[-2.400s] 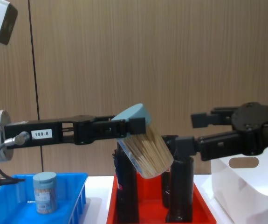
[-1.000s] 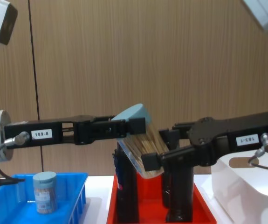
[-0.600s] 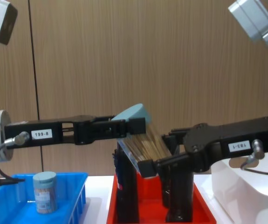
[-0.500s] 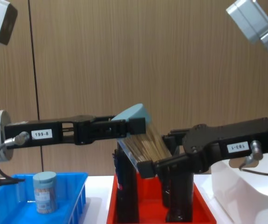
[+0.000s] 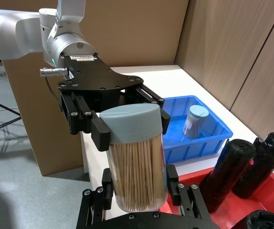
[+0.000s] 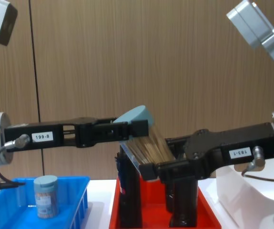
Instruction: Pick the cotton swabs from the blue box and place them into the white box.
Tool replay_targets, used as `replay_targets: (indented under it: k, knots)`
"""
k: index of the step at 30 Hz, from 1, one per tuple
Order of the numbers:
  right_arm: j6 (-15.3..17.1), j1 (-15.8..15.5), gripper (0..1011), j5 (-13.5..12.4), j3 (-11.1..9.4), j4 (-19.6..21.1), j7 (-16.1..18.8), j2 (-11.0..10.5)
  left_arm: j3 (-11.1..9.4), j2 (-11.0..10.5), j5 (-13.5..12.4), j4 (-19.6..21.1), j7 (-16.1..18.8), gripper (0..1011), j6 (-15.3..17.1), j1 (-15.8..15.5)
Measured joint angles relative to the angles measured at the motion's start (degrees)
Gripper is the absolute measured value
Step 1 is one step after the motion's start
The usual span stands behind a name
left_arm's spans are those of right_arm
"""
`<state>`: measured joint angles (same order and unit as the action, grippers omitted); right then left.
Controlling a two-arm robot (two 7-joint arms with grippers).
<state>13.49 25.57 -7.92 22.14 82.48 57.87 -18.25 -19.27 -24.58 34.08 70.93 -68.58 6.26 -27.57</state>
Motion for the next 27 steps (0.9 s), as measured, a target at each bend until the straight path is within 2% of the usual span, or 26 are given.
replay_targets:
  k: [6,12,13,15,19,27]
  knots:
    - [-0.2,0.1,648,-0.3,0.2,-0.1,0.0,-0.2,0.0,0.0,0.0,0.0,0.0,670,0.0,0.0]
    - [-0.2,0.3,642,-0.4,0.3,-0.1,-0.3,-0.4,0.0,0.0,0.0,0.0,-0.1,826,0.0,0.0]
    - [-0.2,0.3,641,-0.4,0.4,-0.1,-0.3,-0.4,0.0,0.0,0.0,0.0,-0.1,876,0.0,0.0]
    - [-0.3,0.3,641,-0.5,0.4,-0.1,-0.3,-0.5,0.0,0.0,0.0,0.0,-0.1,896,0.0,0.0]
    - [-0.3,0.4,641,-0.7,0.6,-0.1,-0.4,-0.6,0.0,0.0,0.0,0.0,-0.1,1000,0.0,0.0]
    - [-0.5,0.3,642,-1.4,0.7,0.1,-0.8,-1.1,0.0,0.0,0.0,0.0,-0.1,1004,0.0,0.0]
